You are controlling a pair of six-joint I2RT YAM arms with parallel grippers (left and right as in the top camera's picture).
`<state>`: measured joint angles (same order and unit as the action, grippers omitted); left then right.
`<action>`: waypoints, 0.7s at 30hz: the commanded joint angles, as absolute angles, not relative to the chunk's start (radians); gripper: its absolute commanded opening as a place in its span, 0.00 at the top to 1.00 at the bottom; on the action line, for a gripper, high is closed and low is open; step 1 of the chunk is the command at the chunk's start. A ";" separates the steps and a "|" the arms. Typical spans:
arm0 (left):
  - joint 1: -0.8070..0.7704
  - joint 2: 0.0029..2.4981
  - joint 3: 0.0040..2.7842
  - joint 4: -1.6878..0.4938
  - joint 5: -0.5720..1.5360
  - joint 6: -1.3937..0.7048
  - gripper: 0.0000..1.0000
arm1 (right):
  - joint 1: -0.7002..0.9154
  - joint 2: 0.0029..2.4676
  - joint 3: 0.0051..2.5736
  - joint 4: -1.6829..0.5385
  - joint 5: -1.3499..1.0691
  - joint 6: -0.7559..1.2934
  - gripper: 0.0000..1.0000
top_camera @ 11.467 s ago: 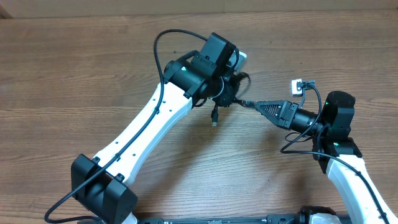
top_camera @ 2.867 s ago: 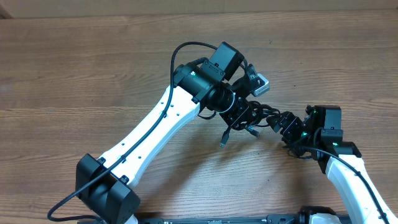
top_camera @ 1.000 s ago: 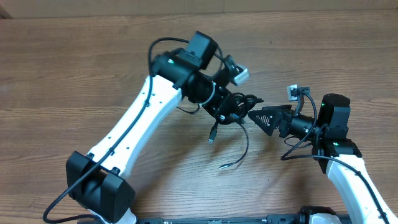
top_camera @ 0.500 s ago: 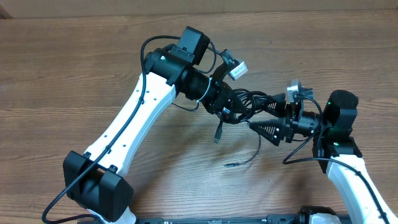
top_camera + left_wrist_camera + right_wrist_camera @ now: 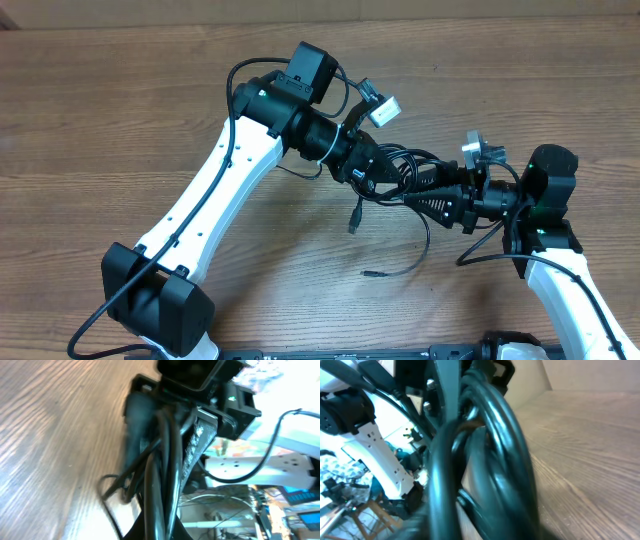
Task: Untangle cables
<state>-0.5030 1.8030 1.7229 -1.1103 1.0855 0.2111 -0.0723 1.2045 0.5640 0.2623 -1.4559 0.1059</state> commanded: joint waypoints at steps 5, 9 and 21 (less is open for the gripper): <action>-0.496 1.798 1.736 -1.102 0.947 0.228 0.88 | -0.068 1.201 0.577 0.268 -1.525 0.104 0.96; -0.497 1.798 1.736 -1.102 0.928 0.228 0.73 | -0.068 1.201 0.577 0.267 -1.524 0.132 0.96; -0.497 1.798 1.736 -1.096 0.838 0.228 0.00 | -0.068 1.201 0.577 0.207 -1.473 0.187 0.96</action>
<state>-0.4957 1.8030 1.7229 -1.0988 0.8902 0.2165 -0.0711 1.2045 0.5636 0.2192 -1.5055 0.1707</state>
